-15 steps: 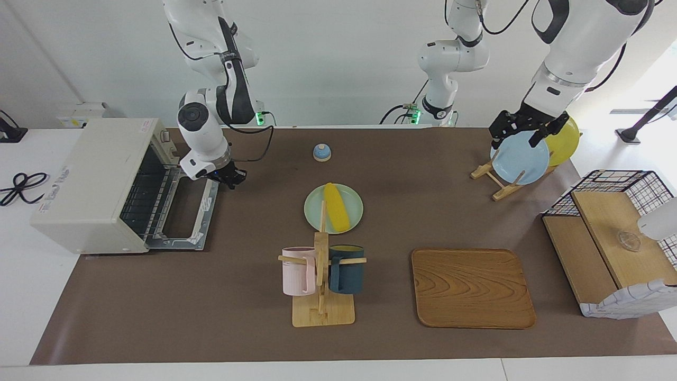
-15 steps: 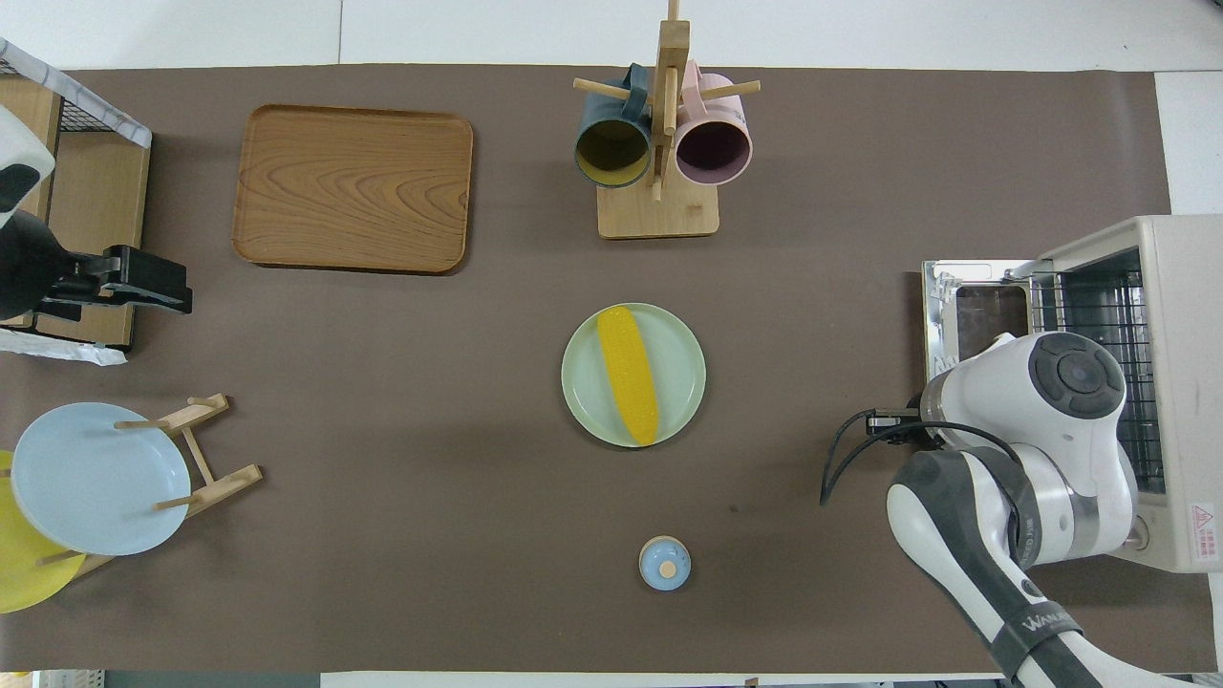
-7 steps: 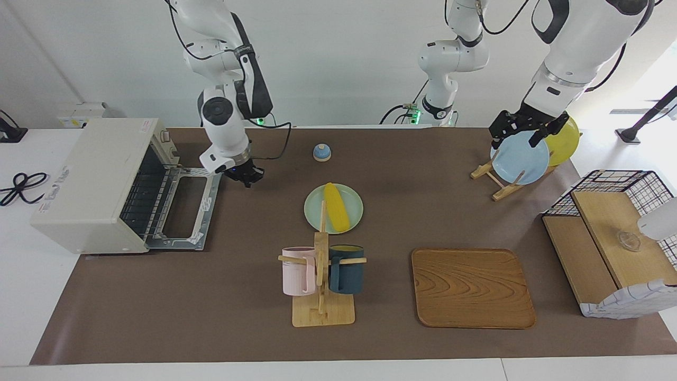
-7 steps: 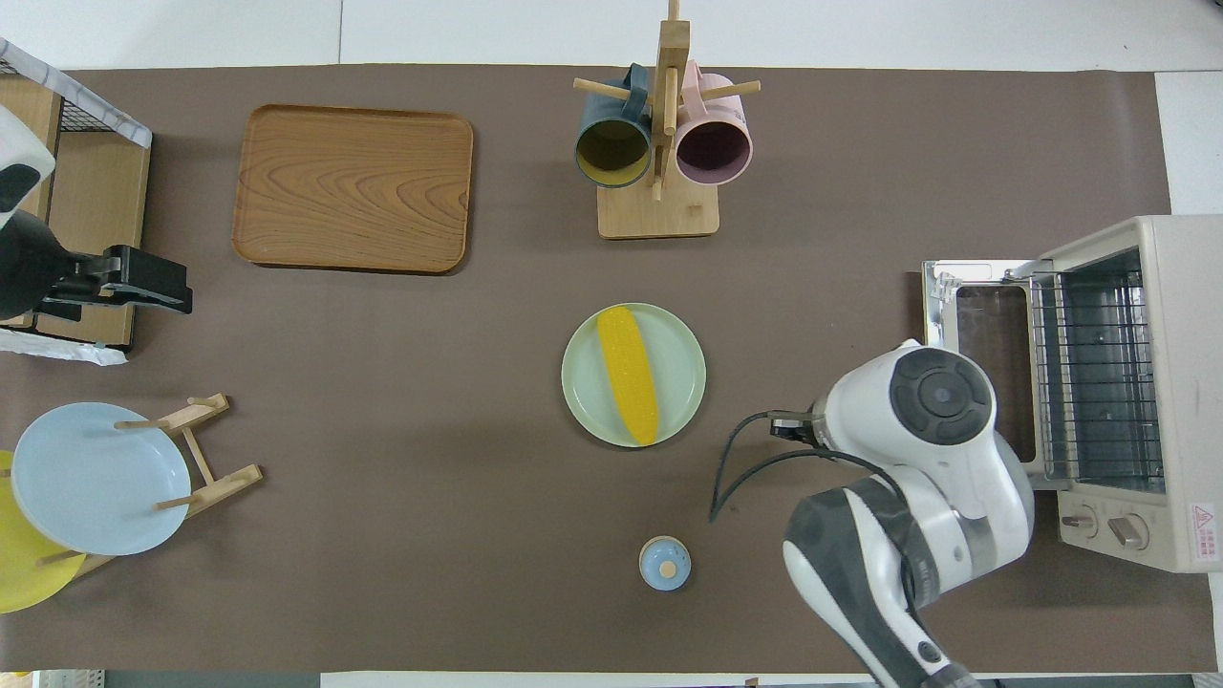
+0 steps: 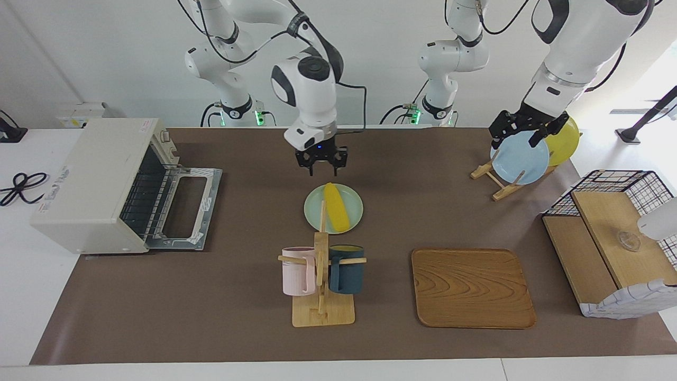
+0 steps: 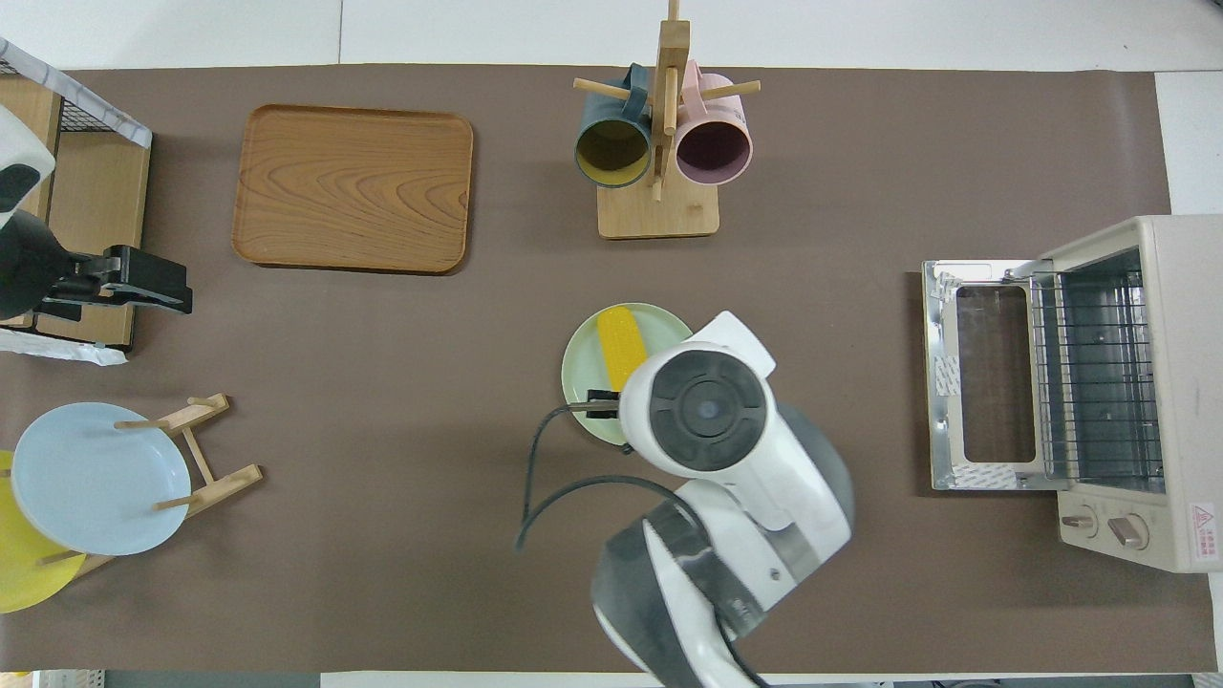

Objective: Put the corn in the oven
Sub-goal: 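Grasp the green plate holding the corn with the right gripper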

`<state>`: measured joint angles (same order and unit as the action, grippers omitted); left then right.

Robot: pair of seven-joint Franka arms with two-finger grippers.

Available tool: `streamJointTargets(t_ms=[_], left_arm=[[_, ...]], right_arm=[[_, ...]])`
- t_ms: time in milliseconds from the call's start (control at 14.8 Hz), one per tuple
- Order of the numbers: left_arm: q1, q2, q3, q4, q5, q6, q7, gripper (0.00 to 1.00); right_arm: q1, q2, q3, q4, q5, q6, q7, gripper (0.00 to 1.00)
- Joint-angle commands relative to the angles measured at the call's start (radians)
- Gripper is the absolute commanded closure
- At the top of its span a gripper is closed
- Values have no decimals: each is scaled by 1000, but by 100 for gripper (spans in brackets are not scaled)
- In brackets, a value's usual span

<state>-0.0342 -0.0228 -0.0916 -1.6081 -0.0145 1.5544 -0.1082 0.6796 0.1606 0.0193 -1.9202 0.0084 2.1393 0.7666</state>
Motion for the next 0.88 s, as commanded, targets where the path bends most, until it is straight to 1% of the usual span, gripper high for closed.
streamJointTargets(t_ms=[0,68,203,271,339,407,542,814], left_arm=[[17,-9,-11,1,-13,-17,7,0],[17,-9,-11,1,-13,-17,7,0],[17,-9,-10,1,-13,-17,7,0],[17,-9,-11,2,-13,-17,7,0],[17,-9,-11,1,-13,-17,7,0],[17,-9,-11,1,-13,-17,7,0],[17,-9,-11,1,-13,-17,7,0],[17,-9,-11,1,-13,-17,7,0]], right_arm=[[80,238,-5,196,-27,16,77,10],[83,256,-4,191,-31,66,79,13],[118,289,-5,187,-47,88,80,19],[115,290,-5,184,-62,87,80,26],[113,290,-5,181,-70,88,79,36],[112,290,-5,181,-80,90,76,41],[109,290,-5,181,-143,85,69,42],[101,289,-5,169,-192,99,42,42]])
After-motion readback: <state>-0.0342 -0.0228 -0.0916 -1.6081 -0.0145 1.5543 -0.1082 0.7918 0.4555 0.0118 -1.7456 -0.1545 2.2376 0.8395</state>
